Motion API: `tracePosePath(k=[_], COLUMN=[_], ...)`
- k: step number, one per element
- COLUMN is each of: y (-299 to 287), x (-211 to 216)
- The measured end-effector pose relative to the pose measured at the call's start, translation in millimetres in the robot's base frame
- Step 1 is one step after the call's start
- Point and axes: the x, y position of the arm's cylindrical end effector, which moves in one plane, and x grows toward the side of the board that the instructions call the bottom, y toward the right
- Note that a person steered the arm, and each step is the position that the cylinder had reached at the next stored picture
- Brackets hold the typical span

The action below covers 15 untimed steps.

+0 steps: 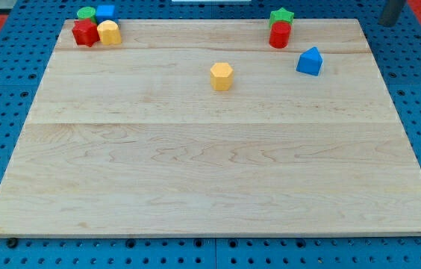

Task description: Push the green star to the left of the yellow hexagon

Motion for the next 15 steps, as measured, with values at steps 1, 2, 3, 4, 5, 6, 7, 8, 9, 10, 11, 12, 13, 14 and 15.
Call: tracePosePath(k=[1,2,3,4,5,6,7,8,9,10,11,12,13,14,15], y=[-50.8,-70.8,-70.8,-88.3,-126.1,-156.8,-193.9,-212.5,-220.1,-227.7,-242.9,-274.6,-301.8,-315.2,-339.2], x=[-9.4,-12.7,-12.7,-12.8,-12.2,-12.1,-12.7,-12.6,-12.6,-11.7,-10.4,-11.3,-11.8,-10.8,-10.4])
